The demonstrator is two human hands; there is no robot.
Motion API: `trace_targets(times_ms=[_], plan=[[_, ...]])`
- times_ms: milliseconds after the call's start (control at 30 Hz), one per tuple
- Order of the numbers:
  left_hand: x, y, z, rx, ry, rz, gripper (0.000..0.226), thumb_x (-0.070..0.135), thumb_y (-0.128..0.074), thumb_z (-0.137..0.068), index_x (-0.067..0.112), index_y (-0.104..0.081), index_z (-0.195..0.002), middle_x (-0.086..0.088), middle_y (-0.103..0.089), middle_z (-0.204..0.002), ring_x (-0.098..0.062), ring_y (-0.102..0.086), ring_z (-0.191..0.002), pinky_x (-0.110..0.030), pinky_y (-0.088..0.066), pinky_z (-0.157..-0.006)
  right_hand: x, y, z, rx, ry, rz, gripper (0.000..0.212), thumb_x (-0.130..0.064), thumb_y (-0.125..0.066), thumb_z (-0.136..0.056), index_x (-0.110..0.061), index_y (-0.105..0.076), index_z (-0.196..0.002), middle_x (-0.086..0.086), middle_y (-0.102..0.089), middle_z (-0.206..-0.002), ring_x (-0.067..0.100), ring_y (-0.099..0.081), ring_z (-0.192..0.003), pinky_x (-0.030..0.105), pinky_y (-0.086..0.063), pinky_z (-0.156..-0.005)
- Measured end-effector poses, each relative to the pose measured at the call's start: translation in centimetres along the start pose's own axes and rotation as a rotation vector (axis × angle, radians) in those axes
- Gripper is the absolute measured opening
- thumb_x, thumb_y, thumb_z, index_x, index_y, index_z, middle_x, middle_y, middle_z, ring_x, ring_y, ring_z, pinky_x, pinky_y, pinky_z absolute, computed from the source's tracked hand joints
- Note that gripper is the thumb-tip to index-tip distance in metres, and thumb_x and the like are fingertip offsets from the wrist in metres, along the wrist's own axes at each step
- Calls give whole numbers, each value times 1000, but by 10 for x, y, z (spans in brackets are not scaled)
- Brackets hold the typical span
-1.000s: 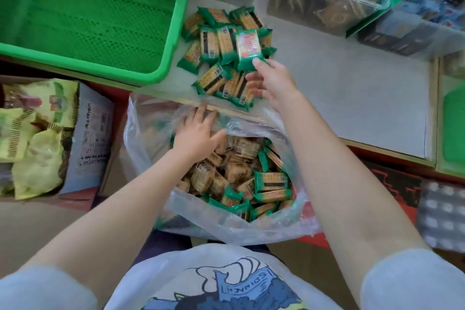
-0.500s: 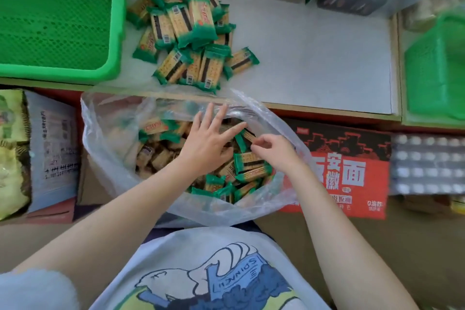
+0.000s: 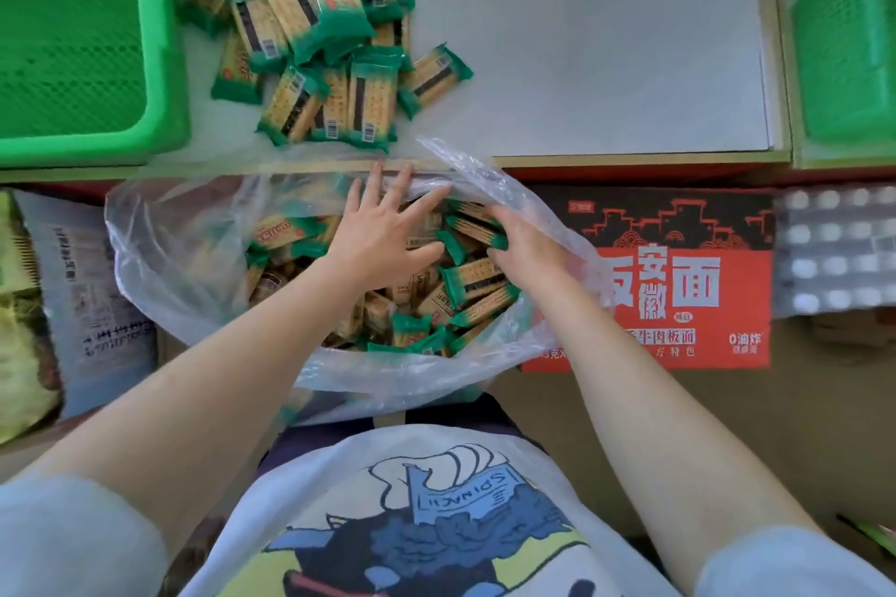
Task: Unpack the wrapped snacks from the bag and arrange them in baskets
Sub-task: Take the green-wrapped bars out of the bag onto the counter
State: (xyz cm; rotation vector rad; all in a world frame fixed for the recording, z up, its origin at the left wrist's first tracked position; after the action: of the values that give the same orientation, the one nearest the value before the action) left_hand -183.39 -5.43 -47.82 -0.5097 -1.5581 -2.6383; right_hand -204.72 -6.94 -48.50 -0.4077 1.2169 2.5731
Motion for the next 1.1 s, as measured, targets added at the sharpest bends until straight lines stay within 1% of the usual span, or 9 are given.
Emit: trace_targets(times_ms=[233, 333, 467, 567, 700, 800, 867, 967, 1100], plan=[[-4, 1, 2, -9, 16, 58, 70, 67, -35, -96, 50, -4, -156, 1, 5, -169, -32, 14, -153, -52, 2, -124, 4, -4, -4, 32, -7, -79, 38, -23, -61, -98, -24, -48, -133, -1, -57, -118, 12, -54, -81, 23, -37, -53], [-6, 2, 2, -8, 17, 86, 68, 68, -34, -97, 50, -6, -156, 4, 5, -168, -29, 14, -153, -50, 2, -124, 8, -2, -4, 47, 4, -127, 37, -23, -62, -98, -21, -48, -132, 2, -57, -125, 17, -57, -95, 25, -42, -60], [-7, 0, 2, 4, 13, 90, 66, 69, -31, -97, 52, -6, -155, 4, 5, -168, -30, 14, -153, -50, 1, -124, -3, 3, 1, -20, 72, 93, 22, -23, -63, -96, -30, -50, -113, -6, -52, -108, 16, -59, -87, 31, -47, -62], [-9, -2, 1, -1, 5, 83, 66, 71, -27, -96, 52, -3, -155, 4, 6, -168, -29, 14, -153, -49, 1, -125, -10, 7, 3, -5, 84, 179, 22, -22, -64, -95, -28, -54, -114, -3, -51, -109, 18, -55, -85, 30, -43, -64], [-15, -1, 9, 95, 26, 88, 66, 70, -24, -97, 51, -2, -156, -5, 3, -169, -31, 7, -154, -46, 0, -126, -12, 25, 13, 23, 8, -50, 15, -22, -65, -90, -28, -55, -99, -6, -57, -109, 7, -54, -81, 21, -38, -57], [-21, -4, 24, 195, 122, 152, 65, 68, -20, -99, 43, -8, -158, -8, -9, -168, -29, -2, -155, -46, -1, -125, -19, 47, 26, -12, -33, -188, 10, -37, -67, -84, -35, -59, -91, -15, -62, -99, 7, -59, -82, 29, -43, -62], [-25, -2, 27, 201, 184, 275, 70, 68, -11, -96, 37, -13, -159, -6, -18, -166, -22, -7, -155, -46, -2, -125, -26, 55, 26, -82, -48, -362, 9, -41, -68, -86, -36, -63, -91, -10, -71, -98, 10, -64, -79, 33, -46, -66], [-30, 8, 22, 239, 241, 571, 76, 67, -7, -93, 32, -26, -157, -1, -33, -162, -18, -20, -152, -45, -8, -123, -37, 67, 17, -138, -48, -706, 5, -19, -69, -93, -20, -65, -95, 7, -72, -94, 7, -55, -54, 23, -41, -52], [-46, 8, 17, 222, 335, 839, 64, 61, -15, -103, 29, -37, -154, 3, -41, -157, -18, -33, -147, -38, -21, -120, -65, 83, 3, -224, -67, -1012, 7, -12, -63, -97, -8, -61, -102, 13, -72, -90, 13, -56, -58, 18, -42, -44]])
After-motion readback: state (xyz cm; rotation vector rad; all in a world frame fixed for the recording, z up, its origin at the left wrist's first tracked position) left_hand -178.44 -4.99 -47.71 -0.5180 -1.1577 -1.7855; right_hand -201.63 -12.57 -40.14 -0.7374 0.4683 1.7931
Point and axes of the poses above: each hand's wrist, its own z-axis away from the middle knuckle, its own y-axis out of the back of the hand, x = y × z, the point moved 2 cm from there along -z, towards the middle knuckle
